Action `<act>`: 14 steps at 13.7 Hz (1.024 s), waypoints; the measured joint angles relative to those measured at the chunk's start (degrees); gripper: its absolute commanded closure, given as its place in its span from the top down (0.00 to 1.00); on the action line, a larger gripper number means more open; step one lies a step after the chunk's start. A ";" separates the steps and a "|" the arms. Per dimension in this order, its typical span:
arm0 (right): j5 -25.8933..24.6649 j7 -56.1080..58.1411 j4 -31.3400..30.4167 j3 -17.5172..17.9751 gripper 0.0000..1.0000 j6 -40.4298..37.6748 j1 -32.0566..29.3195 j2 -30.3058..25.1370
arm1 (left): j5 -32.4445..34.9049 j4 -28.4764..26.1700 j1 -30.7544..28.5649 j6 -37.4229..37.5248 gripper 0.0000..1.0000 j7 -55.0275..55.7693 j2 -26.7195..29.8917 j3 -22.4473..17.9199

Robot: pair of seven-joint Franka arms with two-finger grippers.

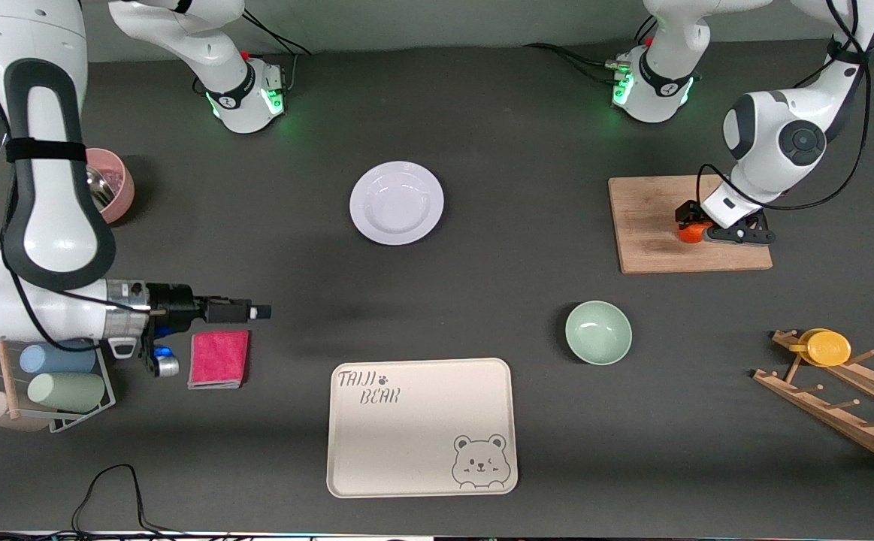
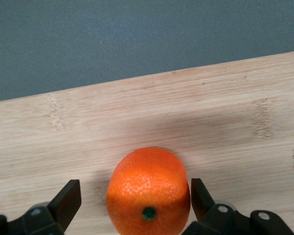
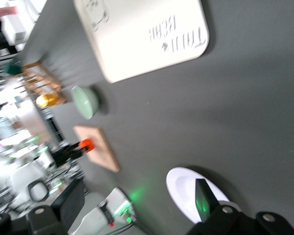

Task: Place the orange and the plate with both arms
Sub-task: 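Grasp the orange with the left gripper and lift it off the board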

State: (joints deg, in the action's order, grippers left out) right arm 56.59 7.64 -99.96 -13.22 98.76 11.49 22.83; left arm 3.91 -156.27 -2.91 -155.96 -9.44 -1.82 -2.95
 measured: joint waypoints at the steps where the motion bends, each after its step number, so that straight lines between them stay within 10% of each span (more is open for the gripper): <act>1: 2.05 3.91 -3.70 -1.14 1.00 -0.96 -0.11 -1.10 | 0.02 0.00 0.00 -0.43 1.00 -0.04 -0.63 0.04; 7: 8.02 13.77 -14.45 -2.68 1.00 -3.31 -0.16 -4.03 | 0.04 0.12 0.05 -1.39 0.60 -0.14 -1.87 0.24; 12: 10.69 25.91 -24.50 -3.36 1.00 -3.30 -0.14 -5.98 | 0.05 2.05 0.05 0.09 0.57 -0.22 -1.06 0.25; 14: 10.84 28.85 -26.56 -3.43 1.00 -3.22 -0.14 -5.71 | 0.02 8.37 0.06 12.37 0.57 -0.22 2.18 0.25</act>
State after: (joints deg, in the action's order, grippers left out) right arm 67.43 36.49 -126.52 -16.65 95.55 11.35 17.12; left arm 3.93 -147.90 -2.85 -143.59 -9.66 0.37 -2.70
